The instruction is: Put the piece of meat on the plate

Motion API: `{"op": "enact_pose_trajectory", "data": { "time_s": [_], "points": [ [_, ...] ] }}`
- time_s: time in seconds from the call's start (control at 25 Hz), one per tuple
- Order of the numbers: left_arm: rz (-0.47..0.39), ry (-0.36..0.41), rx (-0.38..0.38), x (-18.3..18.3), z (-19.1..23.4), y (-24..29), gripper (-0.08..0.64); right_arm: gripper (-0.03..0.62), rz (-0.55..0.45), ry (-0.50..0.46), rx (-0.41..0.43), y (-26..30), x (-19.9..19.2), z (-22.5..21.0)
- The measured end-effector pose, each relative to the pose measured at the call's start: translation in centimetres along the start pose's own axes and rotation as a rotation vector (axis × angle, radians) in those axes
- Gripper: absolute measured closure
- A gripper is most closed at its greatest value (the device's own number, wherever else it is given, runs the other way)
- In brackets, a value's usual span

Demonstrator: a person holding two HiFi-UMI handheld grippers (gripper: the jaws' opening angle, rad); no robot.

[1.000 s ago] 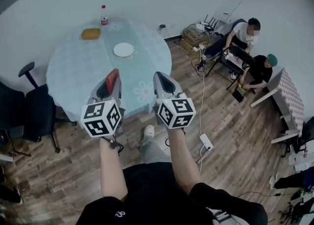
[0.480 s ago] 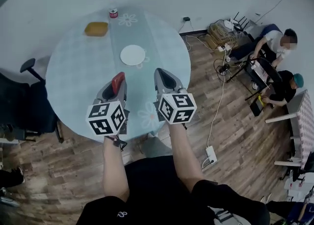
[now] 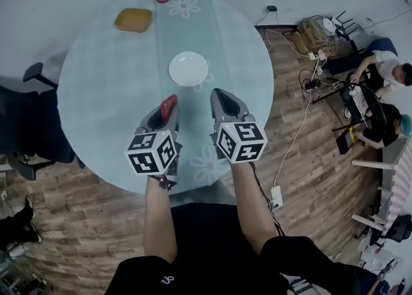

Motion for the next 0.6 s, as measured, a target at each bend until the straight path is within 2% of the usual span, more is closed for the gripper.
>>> {"op": "enact_pose_trajectory", "data": {
  "time_s": [0.16,0.28,0.44,0.52,0.6],
  "points": [
    [0.126,-0.021,-0.102,-0.2,2.7,6.6,0.466,0.584,0.092,-0.024,-0.021,1.3,-2.8,-0.7],
    [0.201,-0.025,-0.182,0.4,3.7,11.8,0.466,0.583,0.141,0.02,-0.114,0.2,-4.7,-3.9],
    [0.317,-0.098,-0.278,2.7,4.5,17.4,0.466,0.583,0.147,0.092,-0.227,-2.2,-4.9,-7.3],
    [0.37,-0.099,-0.301,2.9,5.0,20.5,0.466,0.583,0.139,0.121,-0.276,-2.7,-5.4,-8.5],
    [0.418,-0.083,-0.274,2.6,6.5,22.9,0.466,0.583,0.136,0.131,-0.292,-2.3,-5.9,-9.0]
  ]
}}
Point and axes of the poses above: the fingertips, and each gripper's own axes: y forward along the fingers, z to its left, x out of its top, the point moved 1 cm from there along -y, backward along the fingers, and after that the axes turned 14 degrees about z, right-handed, at the moved point
